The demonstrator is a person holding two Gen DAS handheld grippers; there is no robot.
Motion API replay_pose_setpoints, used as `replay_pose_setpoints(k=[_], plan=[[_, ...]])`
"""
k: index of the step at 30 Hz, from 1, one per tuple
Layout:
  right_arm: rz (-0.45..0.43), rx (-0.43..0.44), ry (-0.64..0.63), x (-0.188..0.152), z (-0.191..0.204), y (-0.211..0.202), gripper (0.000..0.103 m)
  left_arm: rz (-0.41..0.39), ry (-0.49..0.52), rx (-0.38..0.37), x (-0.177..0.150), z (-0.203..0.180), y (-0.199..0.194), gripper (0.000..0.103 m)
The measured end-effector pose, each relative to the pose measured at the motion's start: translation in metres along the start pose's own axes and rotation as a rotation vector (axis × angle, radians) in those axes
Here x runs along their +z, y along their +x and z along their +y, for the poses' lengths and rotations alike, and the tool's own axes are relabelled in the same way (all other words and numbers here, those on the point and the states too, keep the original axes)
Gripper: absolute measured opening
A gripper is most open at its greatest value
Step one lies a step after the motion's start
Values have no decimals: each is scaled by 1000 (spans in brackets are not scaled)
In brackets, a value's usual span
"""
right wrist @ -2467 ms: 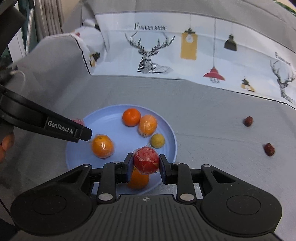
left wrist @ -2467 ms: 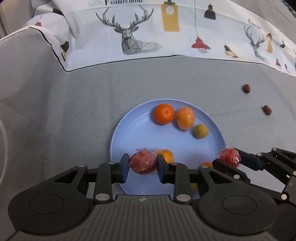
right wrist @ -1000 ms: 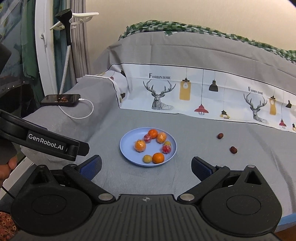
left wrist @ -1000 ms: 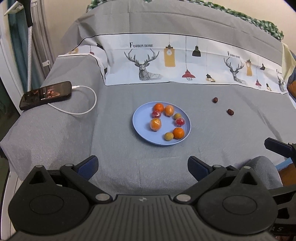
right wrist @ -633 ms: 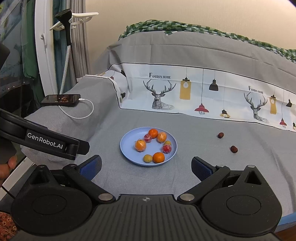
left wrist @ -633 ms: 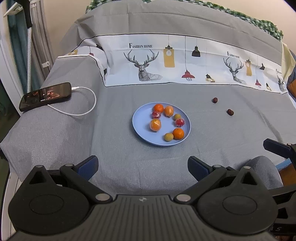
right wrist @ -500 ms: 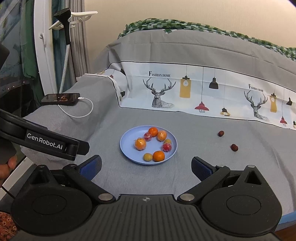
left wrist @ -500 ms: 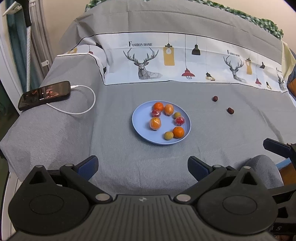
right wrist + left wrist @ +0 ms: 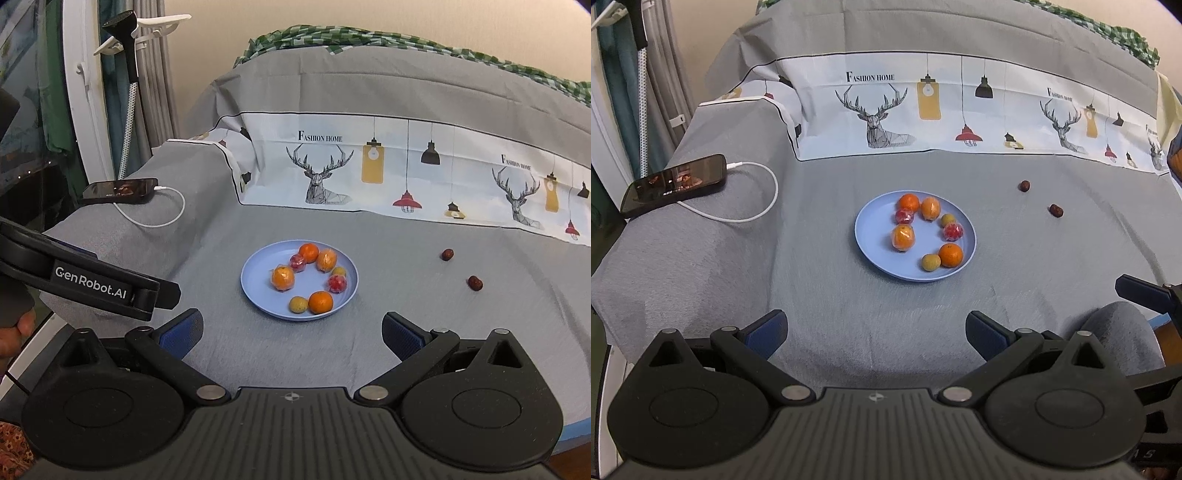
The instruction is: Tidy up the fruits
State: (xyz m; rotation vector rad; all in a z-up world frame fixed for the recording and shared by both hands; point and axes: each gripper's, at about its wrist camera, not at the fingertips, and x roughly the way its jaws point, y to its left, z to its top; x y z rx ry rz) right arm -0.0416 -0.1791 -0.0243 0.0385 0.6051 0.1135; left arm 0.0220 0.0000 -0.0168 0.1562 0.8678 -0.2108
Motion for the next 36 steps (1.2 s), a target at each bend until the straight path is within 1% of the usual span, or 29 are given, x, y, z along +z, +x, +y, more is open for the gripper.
replay_pose_setpoints(k=[13,25,27,30,33,36], plan=[[30,16,47,-4,-12,15,102,36,15,3,9,-8,19,102],[57,-11,160,-8,-44,34,102,75,39,3,26,-25,46,102],[54,-39,188,-8,-53,38,102,76,45,4,33,-29,53,102],[45,-94,233,-10,-71,46,102,49,31,0,49,-33,61,102],[46,-181,272,-12,-96,64,102,27,28,6,68,-41,74,103],[38,-290,314,-13,-126,87,102,24,33,-2,87,-53,91,103]])
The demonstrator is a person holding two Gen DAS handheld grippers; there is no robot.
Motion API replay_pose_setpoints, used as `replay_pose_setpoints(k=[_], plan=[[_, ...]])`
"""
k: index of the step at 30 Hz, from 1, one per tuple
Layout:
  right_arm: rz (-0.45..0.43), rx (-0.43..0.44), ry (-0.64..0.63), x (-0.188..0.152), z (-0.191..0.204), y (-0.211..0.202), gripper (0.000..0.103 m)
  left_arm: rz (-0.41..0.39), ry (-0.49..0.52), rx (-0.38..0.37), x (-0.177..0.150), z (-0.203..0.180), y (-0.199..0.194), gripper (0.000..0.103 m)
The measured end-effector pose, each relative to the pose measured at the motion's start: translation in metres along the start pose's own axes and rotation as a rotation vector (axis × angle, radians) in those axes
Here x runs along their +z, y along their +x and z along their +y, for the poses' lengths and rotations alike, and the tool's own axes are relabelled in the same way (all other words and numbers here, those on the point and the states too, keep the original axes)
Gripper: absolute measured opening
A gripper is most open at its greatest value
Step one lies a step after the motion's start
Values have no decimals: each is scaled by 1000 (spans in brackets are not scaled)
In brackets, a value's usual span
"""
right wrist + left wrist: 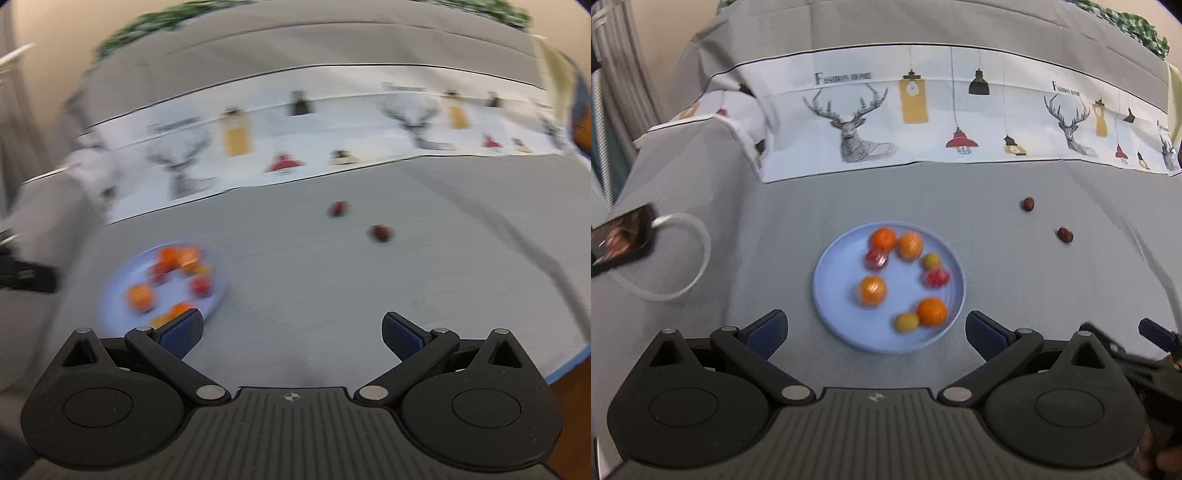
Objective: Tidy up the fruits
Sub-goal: 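Grasp a dark red date with the left tool while the right tool grasps the other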
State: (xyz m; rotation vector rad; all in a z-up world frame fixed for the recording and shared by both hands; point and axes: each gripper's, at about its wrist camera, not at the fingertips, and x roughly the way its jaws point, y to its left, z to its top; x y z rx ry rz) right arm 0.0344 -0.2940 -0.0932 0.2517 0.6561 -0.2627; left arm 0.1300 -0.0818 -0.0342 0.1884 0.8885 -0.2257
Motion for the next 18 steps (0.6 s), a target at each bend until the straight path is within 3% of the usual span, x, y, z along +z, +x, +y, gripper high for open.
replay_pose_setpoints(k=[5,10,13,18], plan=[[-45,-148,29,20,-32,63,102,-9,35,-10,33,-27,33,103],[-24,-247,58,38,-66,146,102,1,80,-25,64,-59,73,103],[-10,-281,52,47,-79,191,102,0,115,-32,81,-80,103,103],[30,-260,13,49,-96,255,102,-2,175,-75,106,-123,168,103]])
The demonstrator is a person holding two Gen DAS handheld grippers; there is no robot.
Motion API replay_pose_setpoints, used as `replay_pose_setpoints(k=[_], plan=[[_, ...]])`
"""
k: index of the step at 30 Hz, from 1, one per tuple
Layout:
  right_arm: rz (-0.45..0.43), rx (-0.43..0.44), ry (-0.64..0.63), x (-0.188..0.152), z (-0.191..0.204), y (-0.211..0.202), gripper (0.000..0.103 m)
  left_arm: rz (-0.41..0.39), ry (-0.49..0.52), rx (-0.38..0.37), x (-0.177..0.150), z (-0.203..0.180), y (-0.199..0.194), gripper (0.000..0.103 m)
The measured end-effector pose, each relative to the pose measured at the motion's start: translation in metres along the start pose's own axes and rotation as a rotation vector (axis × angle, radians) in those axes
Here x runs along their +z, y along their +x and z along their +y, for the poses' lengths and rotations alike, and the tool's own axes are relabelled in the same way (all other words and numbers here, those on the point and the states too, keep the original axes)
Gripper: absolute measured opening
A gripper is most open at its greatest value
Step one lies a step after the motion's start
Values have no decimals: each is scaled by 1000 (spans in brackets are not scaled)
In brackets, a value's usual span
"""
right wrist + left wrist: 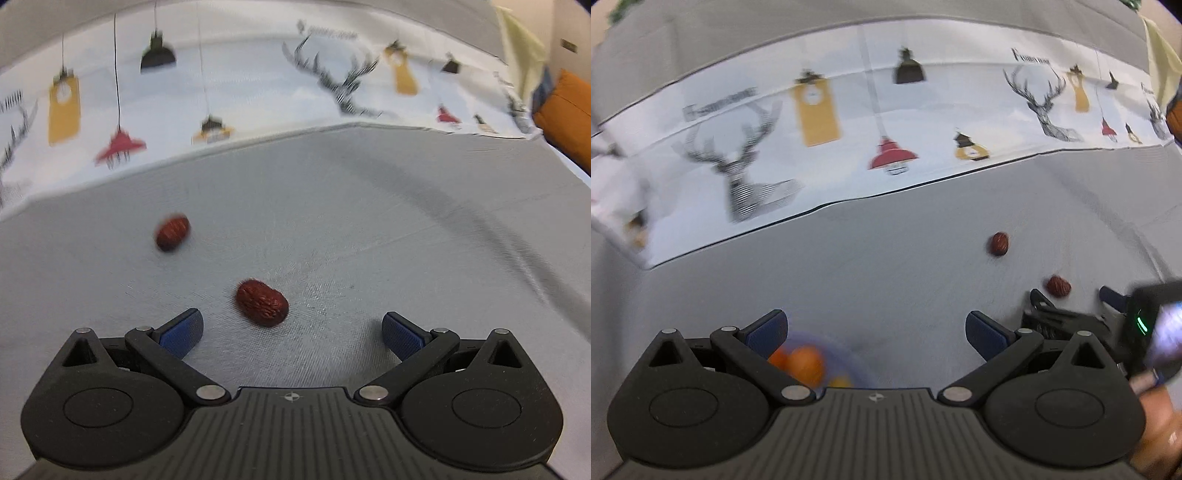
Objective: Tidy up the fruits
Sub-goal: 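Grasp a dark red date with the left tool while the right tool grasps the other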
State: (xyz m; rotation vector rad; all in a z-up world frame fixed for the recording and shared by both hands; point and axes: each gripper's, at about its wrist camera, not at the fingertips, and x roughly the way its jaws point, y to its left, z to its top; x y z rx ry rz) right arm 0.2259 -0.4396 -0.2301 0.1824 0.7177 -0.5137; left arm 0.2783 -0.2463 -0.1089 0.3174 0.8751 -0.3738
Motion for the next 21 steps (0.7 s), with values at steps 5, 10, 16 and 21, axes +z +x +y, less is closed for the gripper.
replay_pose_setpoints(k=[5,10,16,21], plan=[[-54,-16,35,4,-17,0,72,2,55,-100,26,-46,77,103],[-65,-88,46,7,-30,1,24,58,79,-170,40,-85,141,102],[-66,-140,87,5,-37,2,25,27,125,-187,56,-98,157,25],[-74,-139,103,4,-39,1,24,19,194,-175,52,-95,133,23]])
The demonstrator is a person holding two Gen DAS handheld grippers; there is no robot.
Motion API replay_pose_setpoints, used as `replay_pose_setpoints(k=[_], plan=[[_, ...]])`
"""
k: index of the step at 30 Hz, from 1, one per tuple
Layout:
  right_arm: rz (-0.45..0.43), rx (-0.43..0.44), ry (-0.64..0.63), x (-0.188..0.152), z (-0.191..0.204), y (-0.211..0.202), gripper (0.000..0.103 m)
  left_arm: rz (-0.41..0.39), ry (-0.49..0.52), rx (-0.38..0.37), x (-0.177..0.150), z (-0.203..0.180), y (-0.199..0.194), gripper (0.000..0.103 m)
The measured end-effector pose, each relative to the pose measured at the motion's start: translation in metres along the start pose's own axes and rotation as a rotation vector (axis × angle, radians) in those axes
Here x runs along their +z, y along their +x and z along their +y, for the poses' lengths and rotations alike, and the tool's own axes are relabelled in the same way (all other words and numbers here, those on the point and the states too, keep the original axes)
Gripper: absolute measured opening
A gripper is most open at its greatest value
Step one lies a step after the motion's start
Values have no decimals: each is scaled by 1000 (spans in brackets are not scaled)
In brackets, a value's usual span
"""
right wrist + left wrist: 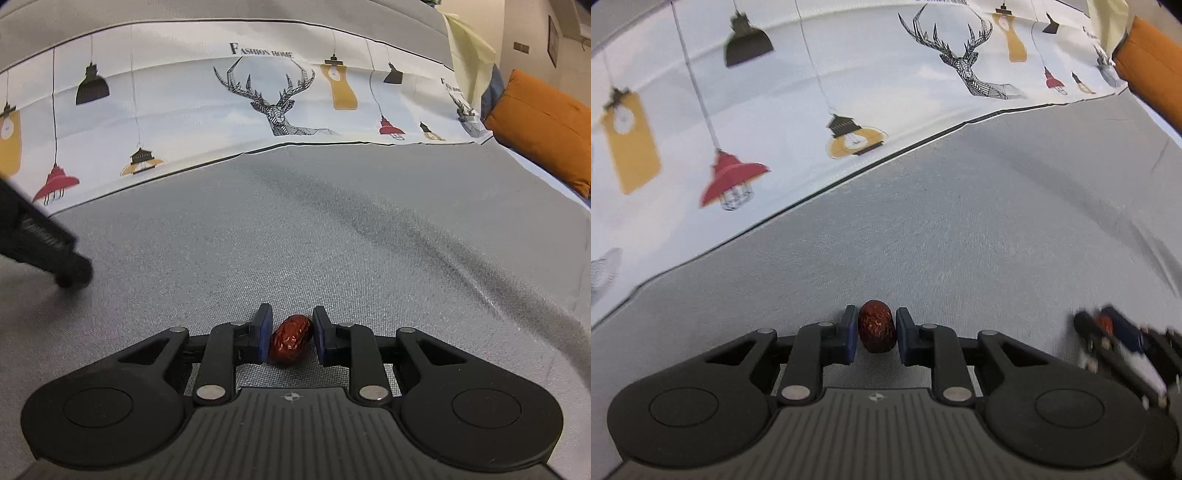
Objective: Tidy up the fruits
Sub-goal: 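Grasp a dark red date with the left tool while the right tool grasps the other, then carry both held dates over the blue plate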
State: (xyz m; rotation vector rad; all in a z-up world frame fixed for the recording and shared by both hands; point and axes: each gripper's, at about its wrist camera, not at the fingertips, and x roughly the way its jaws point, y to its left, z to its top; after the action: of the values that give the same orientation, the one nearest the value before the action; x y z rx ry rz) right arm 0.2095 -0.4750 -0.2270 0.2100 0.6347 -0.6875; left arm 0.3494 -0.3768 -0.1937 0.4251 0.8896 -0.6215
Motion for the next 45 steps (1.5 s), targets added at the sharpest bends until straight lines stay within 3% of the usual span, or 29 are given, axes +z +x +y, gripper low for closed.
replay_pose_setpoints(k=[5,9,15,20,31,39,45], plan=[[-123,-63,19,2,-5,-18,24,-30,-21,25,-36,11,-91,23],[-102,-44,15,6,-10,-65,24,-14,-43,63,-91,27,-180,23],[-90,291,-12,-12,-20,-235,24,53,-148,105,-184,50,-292,24],[-96,458,-97,-40,-26,-345,24,19,-211,117,-243,49,-357,24],[-252,584,-301,-68,-2,-462,24,-86,-287,149,-309,40,-436,24],[-267,608,-322,-69,1,-482,24,-172,-317,174,-319,41,-467,24],[-277,606,-324,-69,1,-485,24,-187,-310,172,-319,38,-471,24]])
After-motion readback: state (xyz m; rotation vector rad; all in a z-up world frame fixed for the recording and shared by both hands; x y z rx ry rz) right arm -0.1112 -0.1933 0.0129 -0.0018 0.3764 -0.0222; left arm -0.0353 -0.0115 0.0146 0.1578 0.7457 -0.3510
